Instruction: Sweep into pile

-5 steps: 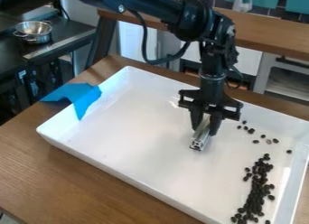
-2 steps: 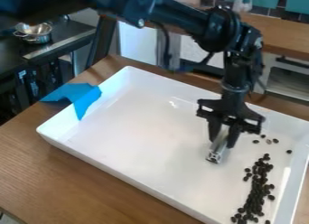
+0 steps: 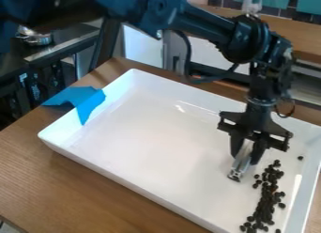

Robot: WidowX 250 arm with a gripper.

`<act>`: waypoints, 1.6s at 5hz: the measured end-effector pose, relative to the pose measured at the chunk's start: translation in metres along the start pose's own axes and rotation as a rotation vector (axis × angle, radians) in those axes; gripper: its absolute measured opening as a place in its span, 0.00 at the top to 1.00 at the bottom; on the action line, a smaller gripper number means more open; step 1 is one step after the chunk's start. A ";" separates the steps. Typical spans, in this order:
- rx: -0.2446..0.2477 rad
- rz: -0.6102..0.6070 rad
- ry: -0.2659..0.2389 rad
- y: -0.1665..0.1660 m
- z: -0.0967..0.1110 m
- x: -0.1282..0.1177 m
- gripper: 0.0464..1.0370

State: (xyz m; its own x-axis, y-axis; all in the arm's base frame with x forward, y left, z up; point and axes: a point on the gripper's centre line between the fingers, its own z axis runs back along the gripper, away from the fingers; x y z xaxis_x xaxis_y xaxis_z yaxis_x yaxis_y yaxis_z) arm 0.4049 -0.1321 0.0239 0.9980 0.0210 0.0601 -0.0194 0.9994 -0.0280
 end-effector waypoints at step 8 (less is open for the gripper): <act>-0.083 0.060 0.014 0.112 0.066 -0.001 0.67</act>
State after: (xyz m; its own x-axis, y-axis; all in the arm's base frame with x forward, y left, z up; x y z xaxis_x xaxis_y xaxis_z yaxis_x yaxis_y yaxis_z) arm 0.3981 -0.0186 0.0871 0.9959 0.0799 0.0419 -0.0747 0.9907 -0.1134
